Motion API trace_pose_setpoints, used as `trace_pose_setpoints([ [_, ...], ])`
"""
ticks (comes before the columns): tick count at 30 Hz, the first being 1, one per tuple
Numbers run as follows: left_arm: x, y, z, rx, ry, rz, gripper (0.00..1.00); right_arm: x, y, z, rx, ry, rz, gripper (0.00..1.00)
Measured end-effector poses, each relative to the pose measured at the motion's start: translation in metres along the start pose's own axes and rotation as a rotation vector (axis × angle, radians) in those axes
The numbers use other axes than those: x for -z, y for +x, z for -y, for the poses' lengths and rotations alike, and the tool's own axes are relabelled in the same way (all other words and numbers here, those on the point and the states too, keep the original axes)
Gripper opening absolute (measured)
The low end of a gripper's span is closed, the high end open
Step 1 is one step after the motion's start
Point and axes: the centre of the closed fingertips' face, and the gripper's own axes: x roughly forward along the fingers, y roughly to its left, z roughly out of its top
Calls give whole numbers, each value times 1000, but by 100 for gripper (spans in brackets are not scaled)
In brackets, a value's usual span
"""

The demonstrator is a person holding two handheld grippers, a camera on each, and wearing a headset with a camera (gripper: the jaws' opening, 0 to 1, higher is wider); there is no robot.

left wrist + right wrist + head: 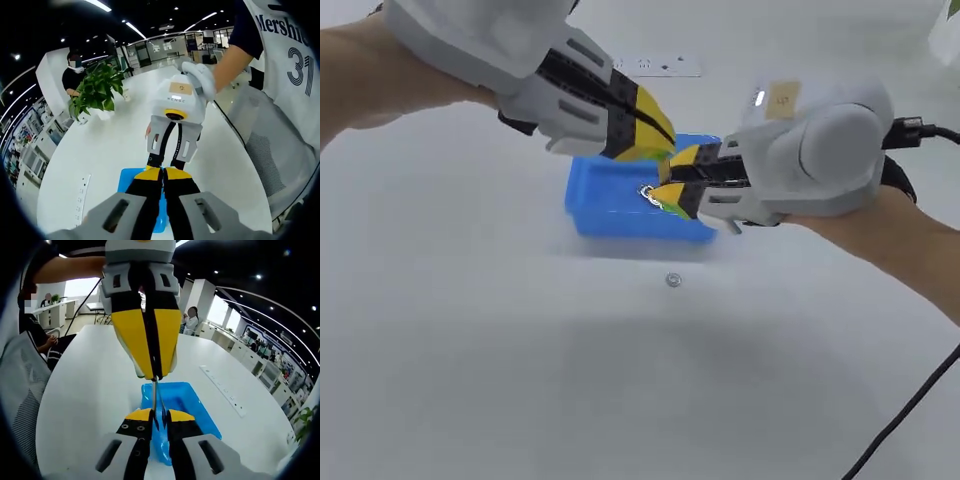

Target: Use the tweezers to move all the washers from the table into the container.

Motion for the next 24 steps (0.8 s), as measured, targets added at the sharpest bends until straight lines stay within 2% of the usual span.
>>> trace_pose_setpoints([
  [4,-5,-2,11,1,0,9,5,-2,-7,-10,-2,7,8,12],
  [6,-7,-2,20,7,0,8,5,-1,-9,-16,-8,9,9,12],
  [15,-5,1,48,21,-30,16,5,8,-13,-42,-45,0,-12,12],
  [24,3,7,57,16,-67,25,5,19,-11,-54,-66,21,-29,12],
])
